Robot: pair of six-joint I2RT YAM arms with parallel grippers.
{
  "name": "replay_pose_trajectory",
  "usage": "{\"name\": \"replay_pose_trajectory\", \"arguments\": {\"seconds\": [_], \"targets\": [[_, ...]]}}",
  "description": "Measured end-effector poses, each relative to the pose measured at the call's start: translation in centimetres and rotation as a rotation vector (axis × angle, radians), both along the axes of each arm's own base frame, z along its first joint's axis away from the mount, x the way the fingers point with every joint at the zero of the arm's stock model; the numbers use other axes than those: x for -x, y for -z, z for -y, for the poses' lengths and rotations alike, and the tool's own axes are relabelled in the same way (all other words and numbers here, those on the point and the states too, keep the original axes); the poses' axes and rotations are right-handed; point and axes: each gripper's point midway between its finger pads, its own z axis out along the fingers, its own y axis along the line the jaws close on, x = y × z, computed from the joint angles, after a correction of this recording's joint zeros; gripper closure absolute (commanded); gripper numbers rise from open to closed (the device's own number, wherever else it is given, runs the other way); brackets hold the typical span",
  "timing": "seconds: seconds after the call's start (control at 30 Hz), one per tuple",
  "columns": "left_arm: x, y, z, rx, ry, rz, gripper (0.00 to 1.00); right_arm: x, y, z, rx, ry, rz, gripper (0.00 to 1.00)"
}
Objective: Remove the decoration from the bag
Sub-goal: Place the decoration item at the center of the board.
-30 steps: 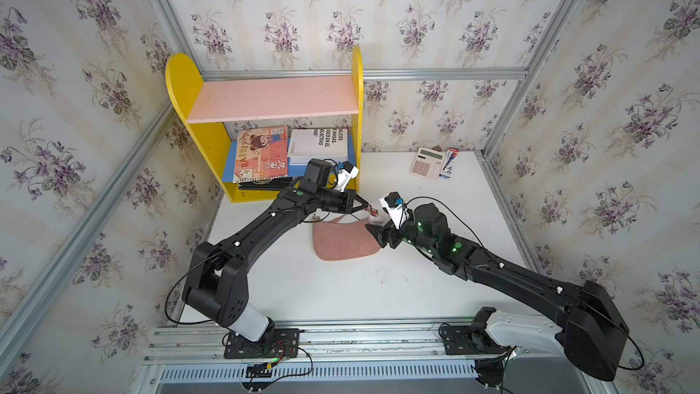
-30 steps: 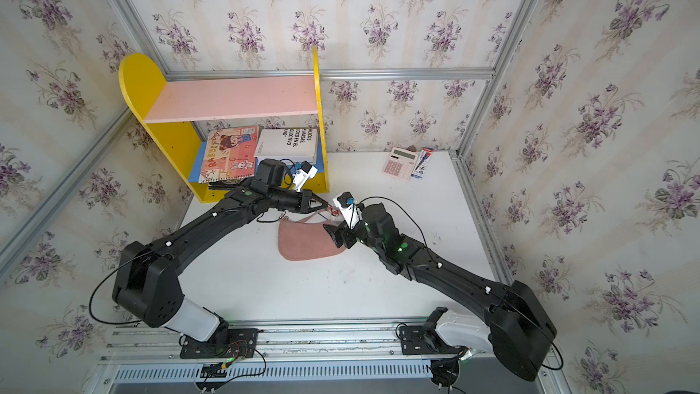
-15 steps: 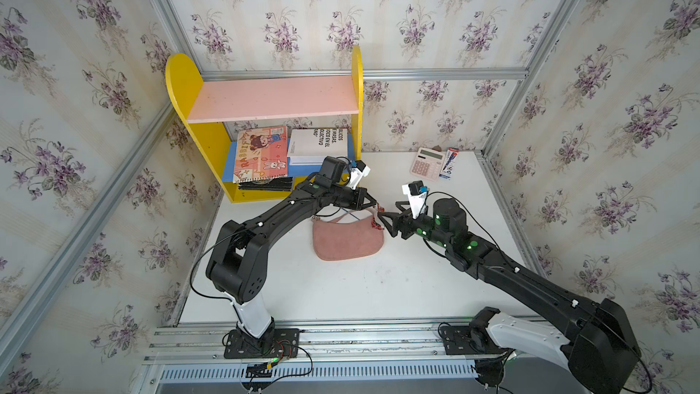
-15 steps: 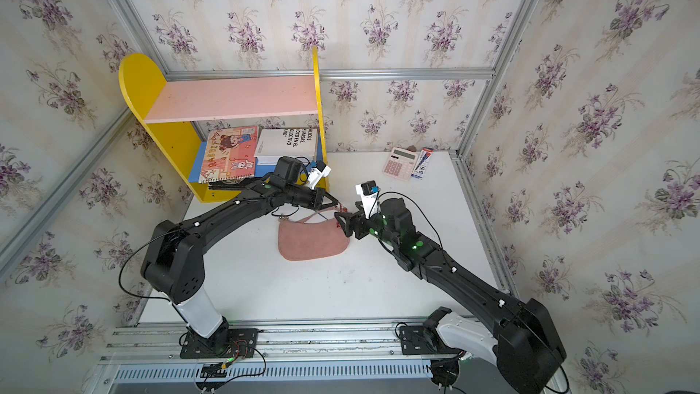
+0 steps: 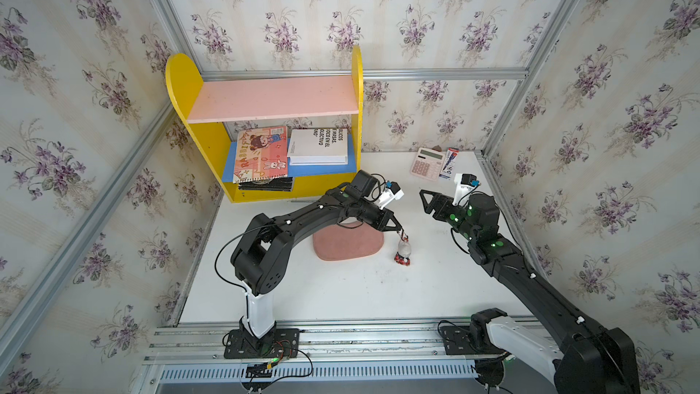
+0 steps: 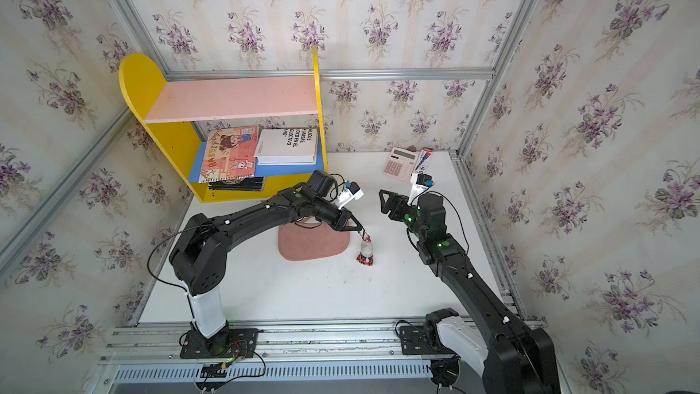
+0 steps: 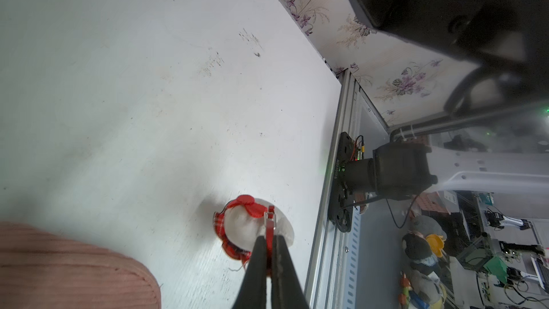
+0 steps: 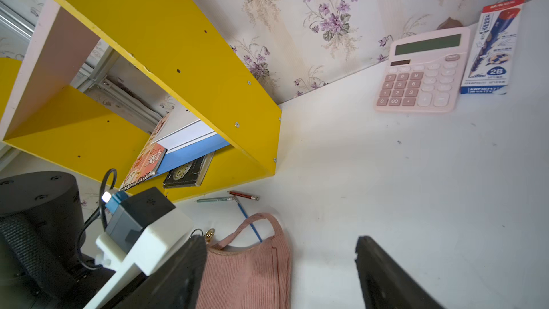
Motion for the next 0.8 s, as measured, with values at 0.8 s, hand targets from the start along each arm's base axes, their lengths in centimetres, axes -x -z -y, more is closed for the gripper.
{"name": "replay_pose_trajectory", "arguments": {"seconds": [0.8], "targets": [[-9.9, 8.2, 2.7, -0.127, -0.015, 0.269, 1.0, -0.3, 4.4, 1.7, 0.039, 0.101, -0.143, 0.2]]}}
